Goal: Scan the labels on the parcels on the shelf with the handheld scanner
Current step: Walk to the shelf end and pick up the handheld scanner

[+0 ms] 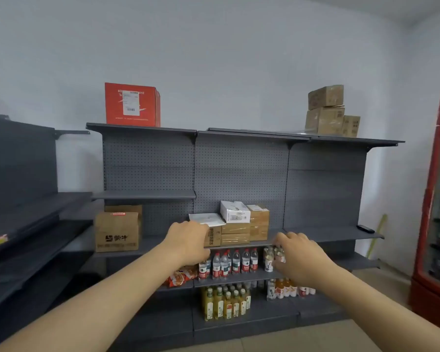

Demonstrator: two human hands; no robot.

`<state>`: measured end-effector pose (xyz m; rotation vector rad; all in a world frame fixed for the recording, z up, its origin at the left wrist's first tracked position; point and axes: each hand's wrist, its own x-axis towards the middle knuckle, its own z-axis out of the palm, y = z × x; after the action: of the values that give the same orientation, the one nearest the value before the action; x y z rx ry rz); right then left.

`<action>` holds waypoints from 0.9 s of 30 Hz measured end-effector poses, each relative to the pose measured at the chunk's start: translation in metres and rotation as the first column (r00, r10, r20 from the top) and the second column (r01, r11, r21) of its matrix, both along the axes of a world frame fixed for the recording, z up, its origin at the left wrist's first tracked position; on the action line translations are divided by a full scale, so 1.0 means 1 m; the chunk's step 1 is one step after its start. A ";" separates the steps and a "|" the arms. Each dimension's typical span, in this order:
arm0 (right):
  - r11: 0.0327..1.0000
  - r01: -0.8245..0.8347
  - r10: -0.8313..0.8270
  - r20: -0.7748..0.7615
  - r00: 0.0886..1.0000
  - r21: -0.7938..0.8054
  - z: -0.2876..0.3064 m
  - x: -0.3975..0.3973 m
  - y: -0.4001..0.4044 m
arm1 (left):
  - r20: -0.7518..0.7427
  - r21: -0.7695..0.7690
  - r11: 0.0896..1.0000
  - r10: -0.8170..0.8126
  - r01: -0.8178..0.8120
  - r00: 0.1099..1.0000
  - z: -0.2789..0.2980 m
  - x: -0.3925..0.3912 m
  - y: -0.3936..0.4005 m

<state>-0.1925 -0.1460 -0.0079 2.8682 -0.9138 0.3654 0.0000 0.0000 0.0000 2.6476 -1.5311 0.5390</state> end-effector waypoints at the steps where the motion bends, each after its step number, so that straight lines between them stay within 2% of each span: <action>1: 1.000 -0.009 0.009 0.005 1.000 0.005 0.003 0.008 -0.012 | -0.011 0.004 1.000 0.006 -0.006 1.000 0.003 0.007 -0.011; 8: 1.000 0.002 -0.001 -0.013 1.000 0.012 0.002 0.077 -0.095 | 0.008 0.003 0.999 0.035 -0.035 0.999 0.004 0.071 -0.086; 16: 1.000 0.013 -0.012 -0.029 0.999 0.020 -0.010 0.179 -0.199 | 0.005 0.041 0.998 0.045 -0.045 0.999 -0.006 0.181 -0.190; 22: 0.997 0.067 -0.066 -0.031 0.997 0.030 -0.010 0.244 -0.283 | -0.015 0.045 0.999 -0.022 0.022 1.000 0.003 0.253 -0.288; 27: 0.990 0.134 -0.133 -0.035 0.991 0.040 -0.020 0.275 -0.359 | -0.031 0.069 0.992 -0.101 0.103 0.994 -0.005 0.283 -0.375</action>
<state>0.0823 -0.5050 -0.0276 2.8211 -1.1127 0.2891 0.2829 -0.3753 -0.0055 2.5968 -1.6966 0.4488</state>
